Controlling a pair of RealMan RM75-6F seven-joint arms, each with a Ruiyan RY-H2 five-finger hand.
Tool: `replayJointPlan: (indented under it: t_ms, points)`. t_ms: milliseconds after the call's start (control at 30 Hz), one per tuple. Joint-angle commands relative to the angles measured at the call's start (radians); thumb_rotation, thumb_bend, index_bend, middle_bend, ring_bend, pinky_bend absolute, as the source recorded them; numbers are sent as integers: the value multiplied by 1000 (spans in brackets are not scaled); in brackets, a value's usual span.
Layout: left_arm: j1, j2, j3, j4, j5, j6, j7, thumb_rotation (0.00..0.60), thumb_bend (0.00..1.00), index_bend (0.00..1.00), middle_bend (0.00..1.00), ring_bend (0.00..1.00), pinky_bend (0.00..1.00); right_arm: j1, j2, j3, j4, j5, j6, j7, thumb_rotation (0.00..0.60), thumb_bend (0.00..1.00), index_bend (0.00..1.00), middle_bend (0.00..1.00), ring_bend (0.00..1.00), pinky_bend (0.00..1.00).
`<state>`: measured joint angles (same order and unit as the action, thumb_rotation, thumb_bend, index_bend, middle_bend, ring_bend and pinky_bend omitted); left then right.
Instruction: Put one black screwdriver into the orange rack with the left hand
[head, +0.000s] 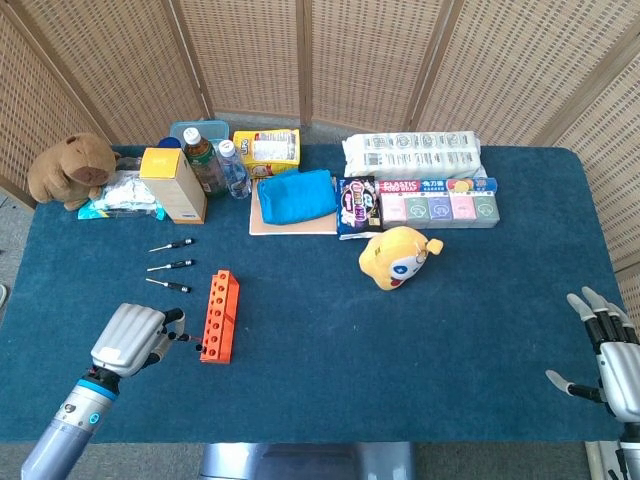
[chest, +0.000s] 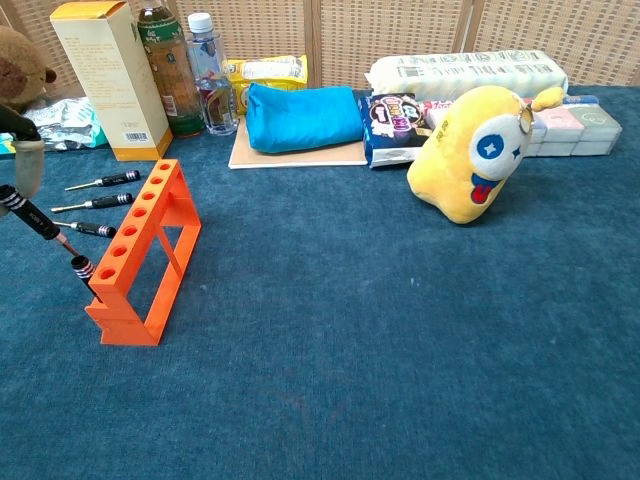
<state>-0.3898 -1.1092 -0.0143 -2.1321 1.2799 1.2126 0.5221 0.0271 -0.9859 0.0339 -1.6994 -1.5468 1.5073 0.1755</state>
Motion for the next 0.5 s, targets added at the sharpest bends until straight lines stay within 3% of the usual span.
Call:
replayJointPlan:
  t_ms: [33,500]
  points:
    - [-4,-6,-3,2,-10,-3,7,600,376,554,1000,973,954,0,0,0,0,-1,0,0,600,105,57,12,0,0]
    - [-29,-29,-12,2,-50,-25,21,600,377,553,1000,973,954,0,6,2,0,3,0,15,600,106,56,13,0,0]
